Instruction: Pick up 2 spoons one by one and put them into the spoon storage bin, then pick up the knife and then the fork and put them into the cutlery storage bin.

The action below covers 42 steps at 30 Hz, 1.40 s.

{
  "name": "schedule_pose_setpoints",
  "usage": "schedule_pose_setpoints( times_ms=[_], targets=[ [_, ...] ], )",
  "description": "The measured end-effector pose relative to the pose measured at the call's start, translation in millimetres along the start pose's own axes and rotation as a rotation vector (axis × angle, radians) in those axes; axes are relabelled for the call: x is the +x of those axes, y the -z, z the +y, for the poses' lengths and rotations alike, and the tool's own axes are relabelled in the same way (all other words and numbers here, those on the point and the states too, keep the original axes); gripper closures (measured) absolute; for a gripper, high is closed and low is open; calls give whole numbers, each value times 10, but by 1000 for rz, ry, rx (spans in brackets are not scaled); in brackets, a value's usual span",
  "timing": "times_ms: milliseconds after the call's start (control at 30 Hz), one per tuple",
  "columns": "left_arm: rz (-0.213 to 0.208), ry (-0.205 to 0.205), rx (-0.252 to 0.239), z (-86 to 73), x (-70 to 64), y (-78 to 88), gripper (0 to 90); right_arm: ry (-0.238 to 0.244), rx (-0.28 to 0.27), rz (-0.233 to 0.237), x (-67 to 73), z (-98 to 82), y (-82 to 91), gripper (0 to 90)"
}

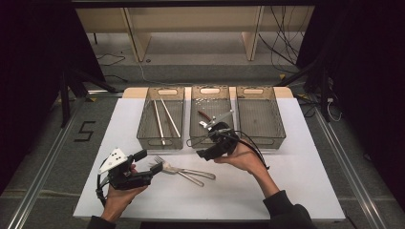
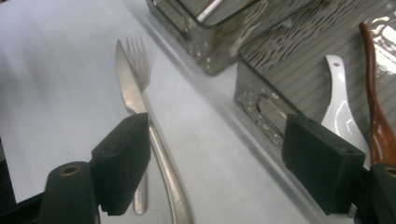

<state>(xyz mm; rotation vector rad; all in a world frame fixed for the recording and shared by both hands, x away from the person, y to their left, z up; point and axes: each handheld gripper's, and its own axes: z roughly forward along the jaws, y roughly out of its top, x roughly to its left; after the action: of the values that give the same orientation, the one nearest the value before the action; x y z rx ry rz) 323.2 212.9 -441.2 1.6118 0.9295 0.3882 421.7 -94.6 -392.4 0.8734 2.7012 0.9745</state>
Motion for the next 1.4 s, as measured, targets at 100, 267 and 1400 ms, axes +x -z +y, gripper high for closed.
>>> schedule_pose_setpoints(
  times_ms=[100,267,1400],
  targets=[
    [-2,2,-1,3,-6,-10,161,7,19,4,43,-12,-33,249],
    [-3,0,1,3,-1,-6,161,22,41,16,94,-28,-91,252],
    [1,5,-1,-7,5,7,161,93,147,33,260,-110,-401,273]
  ],
)
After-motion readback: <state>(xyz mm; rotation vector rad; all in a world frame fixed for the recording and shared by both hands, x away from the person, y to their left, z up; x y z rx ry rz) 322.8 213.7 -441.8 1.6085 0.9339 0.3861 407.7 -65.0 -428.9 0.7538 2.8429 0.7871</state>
